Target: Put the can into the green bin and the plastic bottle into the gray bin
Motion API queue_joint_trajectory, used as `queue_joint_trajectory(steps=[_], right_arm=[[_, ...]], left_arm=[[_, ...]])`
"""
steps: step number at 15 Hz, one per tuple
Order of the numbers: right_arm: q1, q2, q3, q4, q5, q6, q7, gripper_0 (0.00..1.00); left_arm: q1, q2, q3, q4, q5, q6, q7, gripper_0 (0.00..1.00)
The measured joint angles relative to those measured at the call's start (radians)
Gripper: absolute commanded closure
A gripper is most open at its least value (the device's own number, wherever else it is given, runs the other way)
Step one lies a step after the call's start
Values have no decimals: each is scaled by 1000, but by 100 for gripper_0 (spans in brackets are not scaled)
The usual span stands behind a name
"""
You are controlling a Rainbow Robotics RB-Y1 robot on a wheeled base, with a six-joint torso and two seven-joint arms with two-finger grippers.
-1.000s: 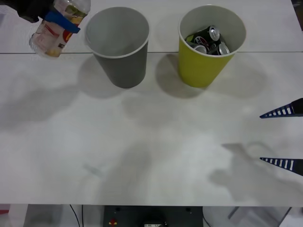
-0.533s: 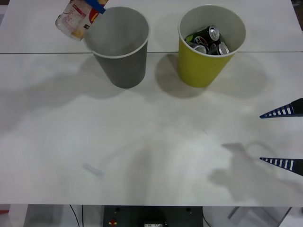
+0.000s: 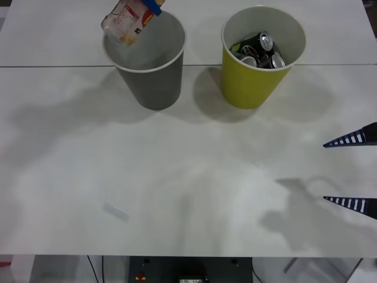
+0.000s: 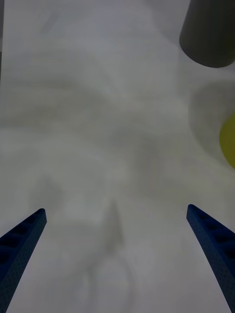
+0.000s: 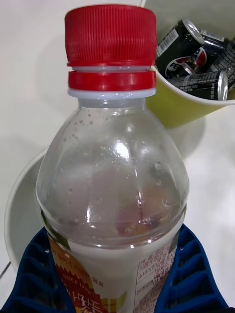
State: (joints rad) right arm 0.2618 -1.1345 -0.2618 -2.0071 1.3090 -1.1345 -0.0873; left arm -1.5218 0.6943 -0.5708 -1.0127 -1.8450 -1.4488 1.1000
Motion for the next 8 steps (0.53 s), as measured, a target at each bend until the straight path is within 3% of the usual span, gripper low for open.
queue_joint_trajectory(steps=[2,3,4,8], right_arm=[[0,0,0,0,0,0,0,0],[0,0,0,0,0,0,0,0],[0,0,0,0,0,0,0,0],[0,0,0,0,0,0,0,0]], left_arm=[[0,-10,0,0,-6,5,8,92],[0,-11,0,0,-7,5,10,78],[1,-12,0,0,-6,7,9,0],[0,-12,0,0,1,13,1,0]])
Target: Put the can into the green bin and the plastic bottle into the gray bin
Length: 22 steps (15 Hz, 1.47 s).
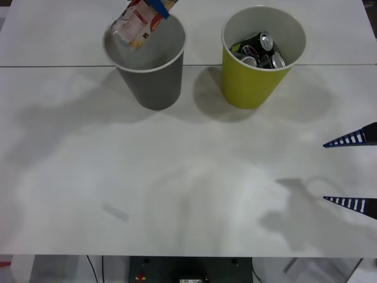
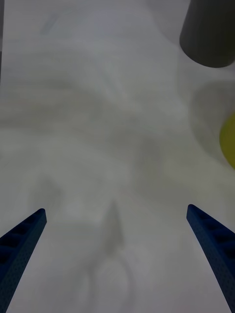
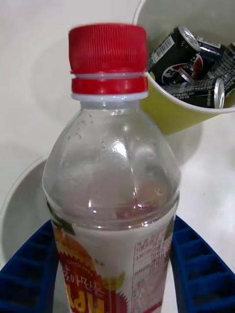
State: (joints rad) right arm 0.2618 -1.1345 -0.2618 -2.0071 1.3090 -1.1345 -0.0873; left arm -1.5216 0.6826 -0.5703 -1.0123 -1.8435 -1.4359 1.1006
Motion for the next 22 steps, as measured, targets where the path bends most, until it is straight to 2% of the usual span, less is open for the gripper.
queue_joint_trajectory(steps=[3,5,8,11,13,15,17,19,22], right_arm=[[0,0,0,0,0,0,0,0],[0,0,0,0,0,0,0,0],[0,0,0,0,0,0,0,0],[0,0,0,0,0,0,0,0],[0,0,0,0,0,0,0,0],[0,0,0,0,0,0,0,0],[0,0,0,0,0,0,0,0],[0,0,0,0,0,0,0,0],[0,0,0,0,0,0,0,0]], left_arm=[[0,11,1,-9,23,-1,-5,0],[1,46,1,-17,83,-1,-9,0],[11,126,-4,-35,210,-19,-46,0],[56,223,-6,-76,340,-47,-144,0],[129,297,11,-160,376,-46,-197,0],[232,362,77,-248,384,-46,-216,0],[375,428,183,-318,411,-46,-263,0],[508,472,278,-340,432,-47,-359,0],[697,493,418,-389,417,-62,-528,0]])
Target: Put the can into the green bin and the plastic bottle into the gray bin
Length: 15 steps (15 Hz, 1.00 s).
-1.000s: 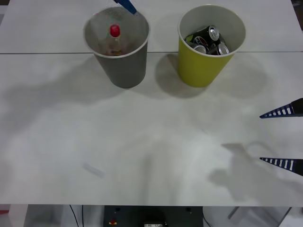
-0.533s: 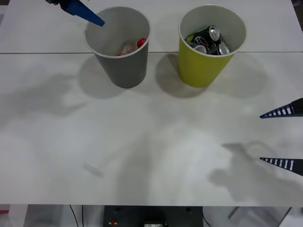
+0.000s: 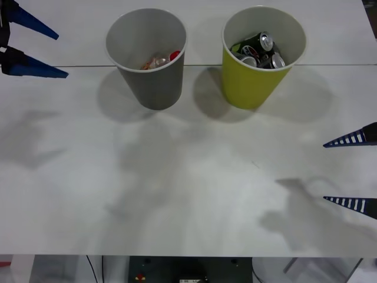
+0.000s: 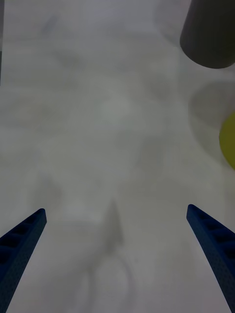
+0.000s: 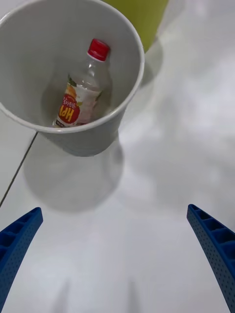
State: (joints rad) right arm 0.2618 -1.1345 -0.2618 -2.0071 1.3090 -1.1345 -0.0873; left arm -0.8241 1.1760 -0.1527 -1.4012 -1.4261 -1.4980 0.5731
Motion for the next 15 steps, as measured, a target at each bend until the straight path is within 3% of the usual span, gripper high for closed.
queue_joint_trajectory(steps=[4,9,15], right_arm=[[0,0,0,0,0,0,0,0],[0,0,0,0,0,0,0,0],[0,0,0,0,0,0,0,0]], left_arm=[[206,-1,148,-162,-73,-55,-141,0],[358,-3,221,-304,-128,-73,-235,0],[589,-110,383,-426,-30,-5,-270,0]])
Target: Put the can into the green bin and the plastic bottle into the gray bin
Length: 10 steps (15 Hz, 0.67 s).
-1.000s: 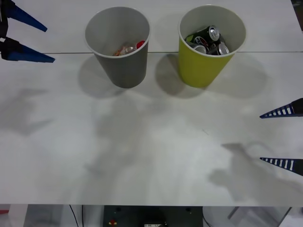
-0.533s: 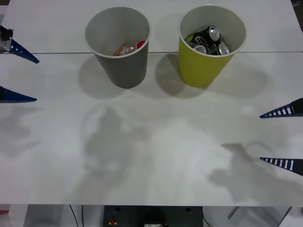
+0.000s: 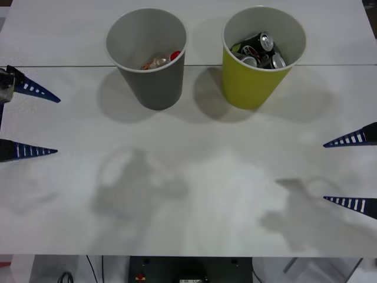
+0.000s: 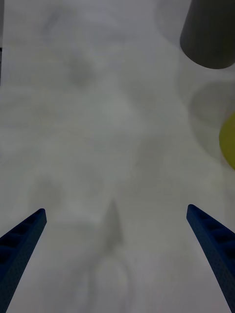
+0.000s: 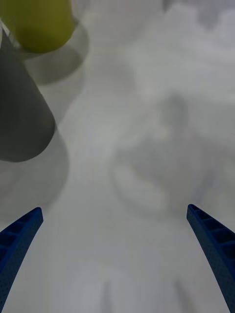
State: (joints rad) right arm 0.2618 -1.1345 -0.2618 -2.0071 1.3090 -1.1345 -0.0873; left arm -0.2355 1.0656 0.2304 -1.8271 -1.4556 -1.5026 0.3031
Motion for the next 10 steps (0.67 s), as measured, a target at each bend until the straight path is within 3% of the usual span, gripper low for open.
queue_joint_trajectory(steps=[10], right_arm=[[0,0,0,0,0,0,0,0]], left_arm=[[151,-106,14,-105,-27,57,-110,0]])
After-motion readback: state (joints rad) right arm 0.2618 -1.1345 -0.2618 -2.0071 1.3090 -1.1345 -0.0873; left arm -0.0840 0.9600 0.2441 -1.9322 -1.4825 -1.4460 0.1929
